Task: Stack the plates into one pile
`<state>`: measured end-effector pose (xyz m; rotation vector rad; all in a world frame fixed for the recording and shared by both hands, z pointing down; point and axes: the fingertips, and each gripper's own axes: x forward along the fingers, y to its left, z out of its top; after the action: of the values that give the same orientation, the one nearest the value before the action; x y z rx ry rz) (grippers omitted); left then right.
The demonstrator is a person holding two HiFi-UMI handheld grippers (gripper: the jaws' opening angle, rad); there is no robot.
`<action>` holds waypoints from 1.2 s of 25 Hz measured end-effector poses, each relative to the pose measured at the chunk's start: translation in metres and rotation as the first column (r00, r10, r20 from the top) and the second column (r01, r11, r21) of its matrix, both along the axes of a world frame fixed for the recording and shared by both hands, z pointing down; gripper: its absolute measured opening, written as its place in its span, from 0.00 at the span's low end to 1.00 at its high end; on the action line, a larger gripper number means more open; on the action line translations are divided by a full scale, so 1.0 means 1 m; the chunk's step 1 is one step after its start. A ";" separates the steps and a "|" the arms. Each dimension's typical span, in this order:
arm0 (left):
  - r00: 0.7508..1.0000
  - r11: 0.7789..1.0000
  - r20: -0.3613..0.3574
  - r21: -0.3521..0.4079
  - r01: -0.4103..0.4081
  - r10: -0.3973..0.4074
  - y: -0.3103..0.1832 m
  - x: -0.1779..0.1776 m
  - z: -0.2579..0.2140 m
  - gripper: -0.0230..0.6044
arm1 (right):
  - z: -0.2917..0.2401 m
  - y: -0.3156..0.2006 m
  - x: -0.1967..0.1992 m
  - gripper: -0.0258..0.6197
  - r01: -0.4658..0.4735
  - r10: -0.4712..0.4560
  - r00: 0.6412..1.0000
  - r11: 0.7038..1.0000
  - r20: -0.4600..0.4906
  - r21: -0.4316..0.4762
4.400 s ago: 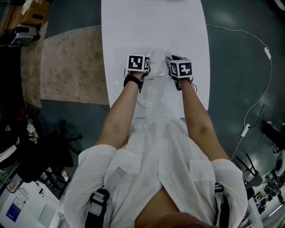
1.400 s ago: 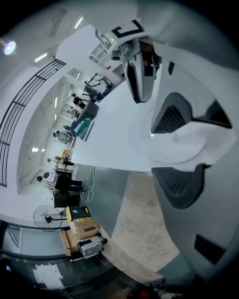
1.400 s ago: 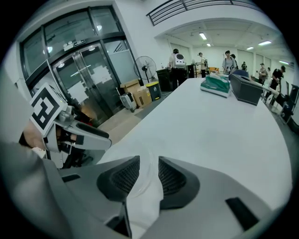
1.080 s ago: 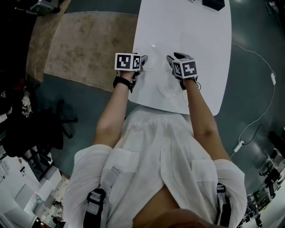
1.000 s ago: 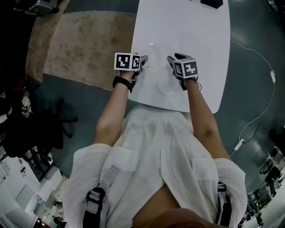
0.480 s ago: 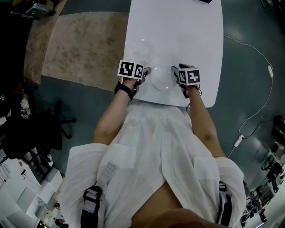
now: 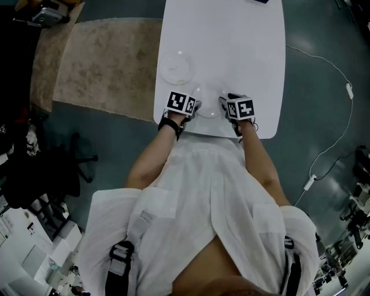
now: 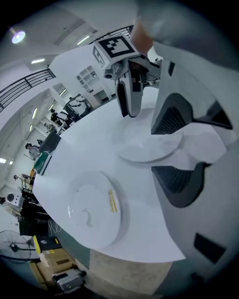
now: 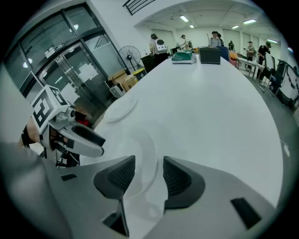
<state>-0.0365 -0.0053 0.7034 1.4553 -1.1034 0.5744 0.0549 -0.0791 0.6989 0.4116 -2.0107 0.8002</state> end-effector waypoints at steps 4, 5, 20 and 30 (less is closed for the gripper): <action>0.999 1.000 0.050 0.018 -0.001 0.000 -0.002 0.000 0.002 0.35 | 0.000 0.001 -0.003 0.36 0.039 -0.039 0.999 0.999 0.003 0.008; 0.998 1.000 0.066 0.021 0.000 -0.001 -0.002 0.001 0.002 0.34 | 0.001 0.002 -0.003 0.35 0.051 -0.051 0.999 0.999 0.001 0.008; 0.989 0.999 0.138 0.009 0.044 -0.045 -0.004 -0.010 0.004 0.19 | 0.003 0.003 -0.008 0.20 0.056 -0.055 0.996 0.998 -0.075 0.022; 0.985 0.992 0.118 0.000 0.123 -0.122 -0.002 -0.028 0.001 0.16 | -0.004 -0.003 -0.027 0.18 0.056 -0.053 0.995 0.998 -0.088 0.035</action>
<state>-0.0642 -0.0074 0.7039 1.3502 -1.2729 0.5830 0.0281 -0.0818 0.6945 0.4047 -1.9500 0.7006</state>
